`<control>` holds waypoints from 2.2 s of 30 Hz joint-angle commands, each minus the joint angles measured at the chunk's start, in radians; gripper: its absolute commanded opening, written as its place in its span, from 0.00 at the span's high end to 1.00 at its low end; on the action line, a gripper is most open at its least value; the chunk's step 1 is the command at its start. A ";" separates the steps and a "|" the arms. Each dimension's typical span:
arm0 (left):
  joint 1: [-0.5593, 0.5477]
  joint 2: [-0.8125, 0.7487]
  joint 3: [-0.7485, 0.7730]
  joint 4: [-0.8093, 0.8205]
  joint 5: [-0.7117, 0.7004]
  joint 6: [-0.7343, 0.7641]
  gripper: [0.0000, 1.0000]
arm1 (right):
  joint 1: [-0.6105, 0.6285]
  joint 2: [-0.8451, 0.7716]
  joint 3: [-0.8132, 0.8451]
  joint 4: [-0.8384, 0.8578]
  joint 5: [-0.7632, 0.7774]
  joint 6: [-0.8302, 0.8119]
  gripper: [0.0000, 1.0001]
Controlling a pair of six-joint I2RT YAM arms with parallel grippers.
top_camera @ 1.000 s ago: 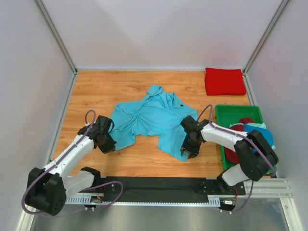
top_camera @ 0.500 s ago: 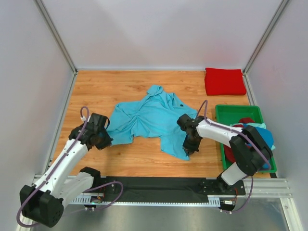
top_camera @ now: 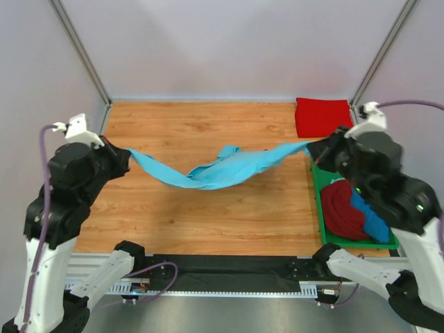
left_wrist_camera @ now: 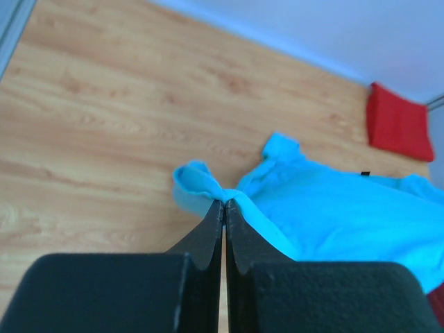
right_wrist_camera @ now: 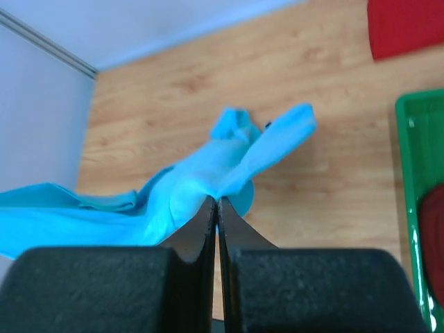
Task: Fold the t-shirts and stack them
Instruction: Flatten the tshirt out
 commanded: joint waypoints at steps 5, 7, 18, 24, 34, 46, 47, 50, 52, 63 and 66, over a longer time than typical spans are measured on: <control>0.004 -0.106 0.285 0.015 0.125 0.170 1.00 | -0.005 -0.247 0.125 0.121 -0.092 -0.207 1.00; 0.004 -0.104 0.419 -0.025 0.127 0.196 1.00 | -0.005 -0.274 0.165 0.147 -0.130 -0.208 1.00; 0.004 0.023 0.658 -0.134 -0.091 0.172 1.00 | -0.007 -0.021 0.455 0.247 0.005 -0.337 1.00; 0.004 0.166 0.750 -0.108 -0.099 0.192 1.00 | -0.005 0.133 0.663 0.237 0.014 -0.402 1.00; 0.004 -0.042 0.694 -0.070 -0.051 0.218 1.00 | -0.005 -0.093 0.518 0.204 -0.148 -0.366 1.00; 0.004 -0.173 0.616 0.031 0.015 0.247 1.00 | -0.028 -0.189 0.414 0.298 -0.268 -0.262 1.00; 0.004 -0.167 0.606 0.048 0.016 0.252 1.00 | -0.028 -0.175 0.414 0.313 -0.261 -0.264 1.00; 0.004 -0.119 0.554 0.110 0.024 0.259 1.00 | -0.027 -0.086 0.412 0.371 -0.210 -0.287 1.00; 0.004 -0.075 0.469 0.168 -0.005 0.264 1.00 | -0.028 0.000 0.406 0.423 -0.166 -0.326 1.00; 0.030 0.472 0.160 0.346 -0.264 0.289 1.00 | -0.143 0.529 0.253 0.779 -0.087 -0.483 1.00; 0.111 0.650 0.110 0.424 -0.261 0.284 1.00 | -0.188 0.727 0.262 0.841 -0.089 -0.492 1.00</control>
